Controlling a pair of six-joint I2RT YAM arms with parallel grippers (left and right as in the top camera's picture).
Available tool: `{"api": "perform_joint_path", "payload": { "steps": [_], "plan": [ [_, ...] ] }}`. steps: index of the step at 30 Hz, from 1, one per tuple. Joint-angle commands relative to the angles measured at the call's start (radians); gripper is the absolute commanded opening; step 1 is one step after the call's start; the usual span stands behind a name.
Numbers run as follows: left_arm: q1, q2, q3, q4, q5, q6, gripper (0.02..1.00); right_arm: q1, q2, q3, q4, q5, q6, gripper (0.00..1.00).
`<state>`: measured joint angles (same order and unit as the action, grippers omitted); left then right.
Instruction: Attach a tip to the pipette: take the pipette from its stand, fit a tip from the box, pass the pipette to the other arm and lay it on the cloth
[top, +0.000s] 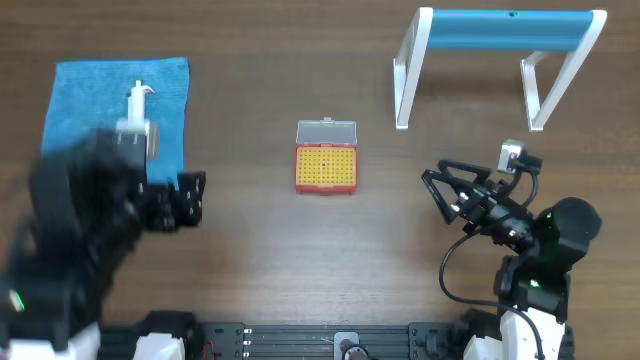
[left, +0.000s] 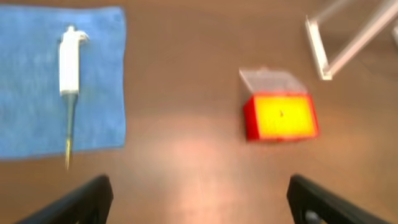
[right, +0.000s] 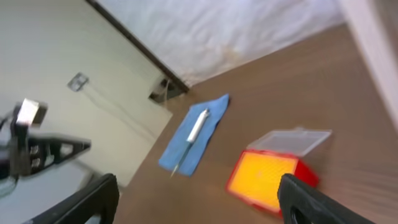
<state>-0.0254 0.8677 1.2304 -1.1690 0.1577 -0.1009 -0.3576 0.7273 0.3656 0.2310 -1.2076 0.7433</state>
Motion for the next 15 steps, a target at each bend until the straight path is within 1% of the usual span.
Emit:
{"api": "perform_joint_path", "payload": {
  "steps": [1,2,3,4,6,8,12,15],
  "plan": [
    [-0.002,-0.399,-0.594,0.367,-0.053,-0.164,0.908,-0.105,-0.004,0.006,0.002,-0.046,-0.134,0.825],
    [-0.002,-0.436,-0.66,0.411,-0.05,-0.165,0.908,-0.124,-0.004,0.006,0.002,-0.047,-0.145,0.822],
    [-0.002,-0.479,-0.746,0.498,-0.025,-0.164,0.908,-0.158,-0.004,0.006,0.002,-0.047,-0.155,0.822],
    [-0.002,-0.497,-0.795,0.579,-0.028,-0.164,0.908,-0.188,-0.004,0.006,0.002,-0.051,-0.155,0.827],
    [-0.002,-0.489,-0.858,0.672,-0.097,-0.164,0.908,-0.233,-0.004,0.006,0.002,-0.078,-0.159,0.822],
    [-0.002,-0.478,-0.892,0.679,-0.14,-0.164,0.908,-0.277,-0.004,0.006,0.002,-0.111,-0.162,0.822],
    [-0.002,-0.471,-0.905,0.621,-0.139,-0.164,0.908,-0.358,-0.004,0.006,0.002,-0.192,-0.16,0.825],
    [-0.002,-0.471,-0.905,0.587,-0.139,-0.164,0.908,-0.378,-0.004,0.006,0.002,-0.192,-0.166,0.825]
  ]
}}
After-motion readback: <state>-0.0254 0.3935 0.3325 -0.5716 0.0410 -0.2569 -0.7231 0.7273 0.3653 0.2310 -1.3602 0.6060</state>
